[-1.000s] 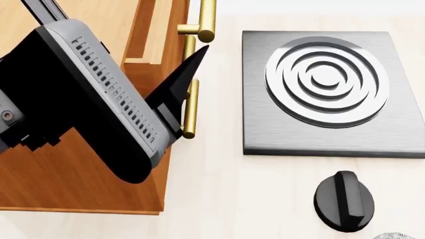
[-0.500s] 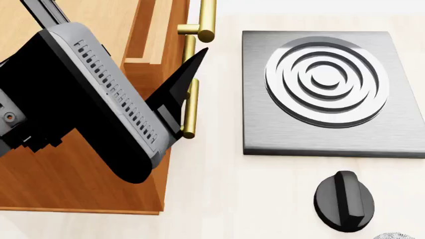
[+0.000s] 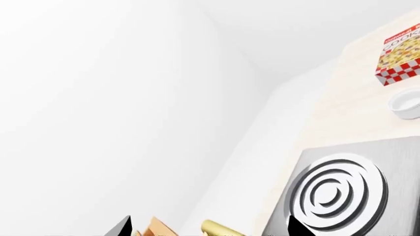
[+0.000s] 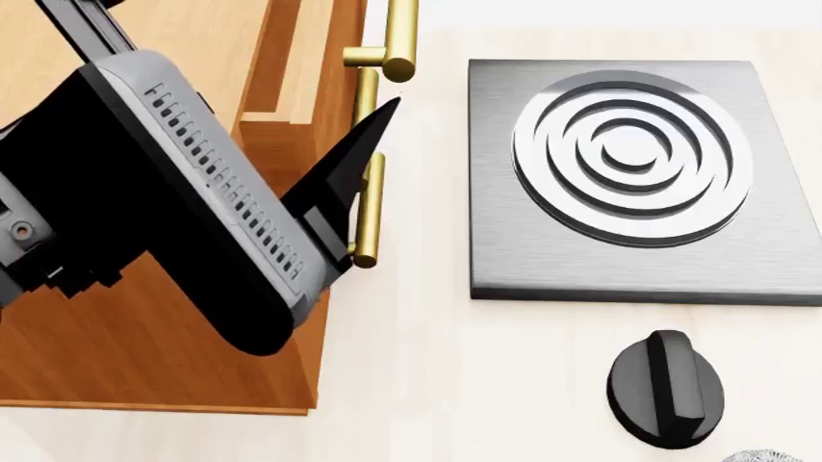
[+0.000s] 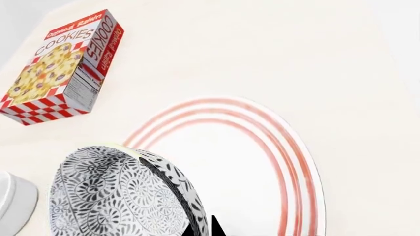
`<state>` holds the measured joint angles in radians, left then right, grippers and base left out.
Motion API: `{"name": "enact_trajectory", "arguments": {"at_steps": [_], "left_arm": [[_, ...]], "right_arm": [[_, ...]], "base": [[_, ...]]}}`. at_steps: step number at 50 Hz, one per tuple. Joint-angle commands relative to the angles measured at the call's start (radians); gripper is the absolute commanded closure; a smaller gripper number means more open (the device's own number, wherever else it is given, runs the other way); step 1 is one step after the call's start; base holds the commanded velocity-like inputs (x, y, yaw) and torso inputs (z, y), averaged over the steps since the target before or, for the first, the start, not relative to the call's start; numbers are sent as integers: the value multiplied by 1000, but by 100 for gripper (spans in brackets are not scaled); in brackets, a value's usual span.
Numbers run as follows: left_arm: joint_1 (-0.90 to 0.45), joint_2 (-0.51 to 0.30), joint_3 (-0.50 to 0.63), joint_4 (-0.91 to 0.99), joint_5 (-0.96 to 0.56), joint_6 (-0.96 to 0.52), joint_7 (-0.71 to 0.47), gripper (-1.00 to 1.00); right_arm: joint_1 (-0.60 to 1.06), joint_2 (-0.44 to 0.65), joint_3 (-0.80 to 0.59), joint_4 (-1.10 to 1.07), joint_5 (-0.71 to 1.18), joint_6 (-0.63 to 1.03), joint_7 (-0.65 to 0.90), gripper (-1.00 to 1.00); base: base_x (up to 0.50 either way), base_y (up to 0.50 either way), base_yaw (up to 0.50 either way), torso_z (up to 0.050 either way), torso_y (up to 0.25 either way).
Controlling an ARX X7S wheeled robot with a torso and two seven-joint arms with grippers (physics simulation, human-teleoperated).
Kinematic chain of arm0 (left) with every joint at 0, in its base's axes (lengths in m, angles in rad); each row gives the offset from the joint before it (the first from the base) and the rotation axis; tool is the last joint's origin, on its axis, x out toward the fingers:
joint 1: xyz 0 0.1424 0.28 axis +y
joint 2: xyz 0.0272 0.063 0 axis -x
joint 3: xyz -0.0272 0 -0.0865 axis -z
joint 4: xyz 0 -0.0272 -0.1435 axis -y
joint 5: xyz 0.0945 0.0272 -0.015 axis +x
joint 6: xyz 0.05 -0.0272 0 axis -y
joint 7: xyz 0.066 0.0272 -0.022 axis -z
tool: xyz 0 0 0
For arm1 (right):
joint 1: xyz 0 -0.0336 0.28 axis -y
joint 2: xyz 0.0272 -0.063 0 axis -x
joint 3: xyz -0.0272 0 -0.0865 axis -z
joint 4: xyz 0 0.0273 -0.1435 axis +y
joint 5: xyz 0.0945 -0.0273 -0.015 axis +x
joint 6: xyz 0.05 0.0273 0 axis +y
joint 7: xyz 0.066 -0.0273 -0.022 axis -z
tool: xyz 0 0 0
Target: Pick the akita bowl on the wooden cabinet and place it on the plate.
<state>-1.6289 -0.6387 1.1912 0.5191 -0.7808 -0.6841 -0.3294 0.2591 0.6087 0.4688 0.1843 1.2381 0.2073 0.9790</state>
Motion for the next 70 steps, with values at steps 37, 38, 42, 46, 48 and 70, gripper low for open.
{"name": "enact_trajectory", "arguments": {"at_steps": [37,38,42,46,48,70], "left_arm": [[42,-10,8,-17,24,31,3,-100],[42,-10,8,-17,24,31,3,-100],[43,-11,10,-17,27,31,4,-100],[42,-11,8,-16,25,29,4,-100],[44,-11,8,-15,25,30,3,-100],[55,-11,9,-20,30,37,4,-100]], "right_arm": [[30,-11,-15,68,-25,0,-30,100],[30,-11,-15,68,-25,0,-30,100],[30,-11,-15,71,-24,2,-31,100],[32,-12,-18,74,-25,3,-32,100],[33,-12,-19,78,-26,3,-34,100],[28,-15,-25,70,-29,5,-50,-100]], "base": [[0,0,0,0,0],[0,0,0,0,0],[0,0,0,0,0],[0,0,0,0,0],[0,0,0,0,0],[0,0,0,0,0]]}}
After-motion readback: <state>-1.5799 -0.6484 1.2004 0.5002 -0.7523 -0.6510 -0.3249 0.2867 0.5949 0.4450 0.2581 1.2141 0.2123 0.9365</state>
